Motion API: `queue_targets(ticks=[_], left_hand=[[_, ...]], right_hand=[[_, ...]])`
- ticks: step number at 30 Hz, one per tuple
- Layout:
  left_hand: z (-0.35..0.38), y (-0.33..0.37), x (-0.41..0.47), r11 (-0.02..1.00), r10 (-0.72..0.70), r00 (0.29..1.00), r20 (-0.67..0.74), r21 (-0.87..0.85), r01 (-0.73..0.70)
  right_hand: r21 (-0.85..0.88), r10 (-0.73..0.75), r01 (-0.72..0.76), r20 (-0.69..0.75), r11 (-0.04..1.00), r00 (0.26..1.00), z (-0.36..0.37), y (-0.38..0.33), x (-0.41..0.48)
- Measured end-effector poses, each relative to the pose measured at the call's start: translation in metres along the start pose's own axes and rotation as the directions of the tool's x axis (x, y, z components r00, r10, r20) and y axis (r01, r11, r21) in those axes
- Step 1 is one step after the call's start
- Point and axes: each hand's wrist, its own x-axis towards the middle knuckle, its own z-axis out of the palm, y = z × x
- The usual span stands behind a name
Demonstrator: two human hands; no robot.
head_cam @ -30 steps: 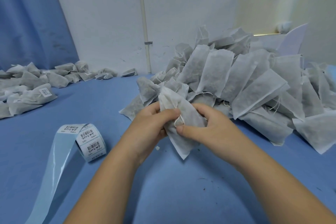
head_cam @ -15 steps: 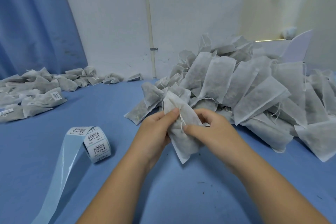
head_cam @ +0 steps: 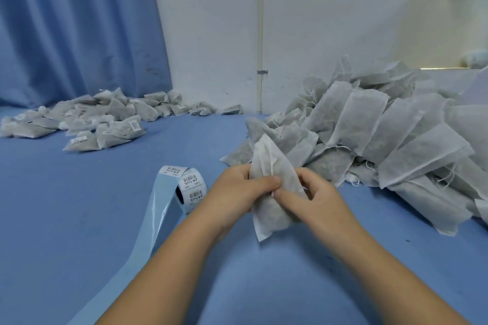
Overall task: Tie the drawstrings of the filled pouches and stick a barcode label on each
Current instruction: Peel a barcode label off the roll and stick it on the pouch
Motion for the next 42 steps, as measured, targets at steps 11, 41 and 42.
queue_targets(ticks=[11, 41, 42], left_hand=[[-0.148, 0.004, -0.038, 0.928, -0.063, 0.902, -0.428, -0.357, -0.105], [-0.159, -0.049, -0.041, 0.829, -0.276, 0.959, 0.066, -0.488, 0.273], [-0.158, -0.05, -0.042, 0.826, -0.278, 0.958, 0.074, -0.491, 0.277]], right_hand=[[-0.1, 0.033, -0.027, 0.057, 0.995, 0.998, 0.095, -0.005, 0.018], [-0.078, 0.208, -0.205, 0.04, 0.976, 0.977, 0.142, 0.025, 0.056], [-0.08, 0.203, -0.2, 0.031, 0.977, 0.979, 0.143, 0.026, 0.056]])
